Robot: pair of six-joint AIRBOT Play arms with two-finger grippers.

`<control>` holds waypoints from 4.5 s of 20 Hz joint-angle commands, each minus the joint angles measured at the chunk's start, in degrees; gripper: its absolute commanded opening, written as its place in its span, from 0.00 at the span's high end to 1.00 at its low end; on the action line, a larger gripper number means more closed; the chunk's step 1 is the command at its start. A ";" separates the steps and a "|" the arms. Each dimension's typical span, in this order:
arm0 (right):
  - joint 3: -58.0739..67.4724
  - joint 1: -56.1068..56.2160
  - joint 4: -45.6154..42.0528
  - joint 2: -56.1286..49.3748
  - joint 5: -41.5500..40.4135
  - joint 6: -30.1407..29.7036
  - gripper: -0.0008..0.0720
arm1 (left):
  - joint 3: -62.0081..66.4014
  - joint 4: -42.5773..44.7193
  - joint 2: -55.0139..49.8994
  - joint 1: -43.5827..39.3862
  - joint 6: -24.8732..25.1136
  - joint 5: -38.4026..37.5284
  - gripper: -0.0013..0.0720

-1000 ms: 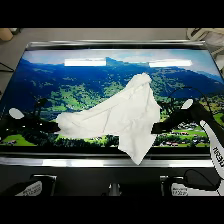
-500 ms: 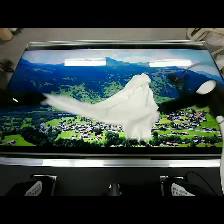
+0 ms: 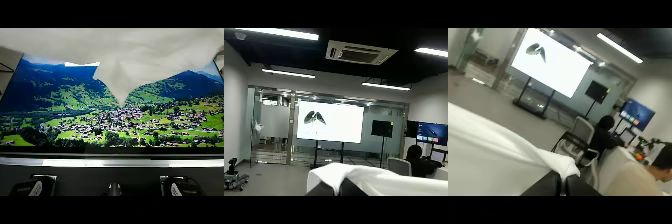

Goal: Fold the shirts.

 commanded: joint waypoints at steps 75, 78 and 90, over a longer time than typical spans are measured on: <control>-28.98 -5.40 12.37 -40.09 26.88 -9.55 0.96 | -51.91 -12.33 -19.08 -4.04 12.31 -13.51 0.95; -11.06 -5.40 7.34 -23.45 22.73 -10.19 0.96 | -26.77 -12.31 -10.45 -1.99 12.28 -8.59 0.95; -4.59 -5.40 -2.78 5.40 5.03 -5.60 0.96 | -6.93 -11.41 0.50 -1.14 8.20 -0.74 0.95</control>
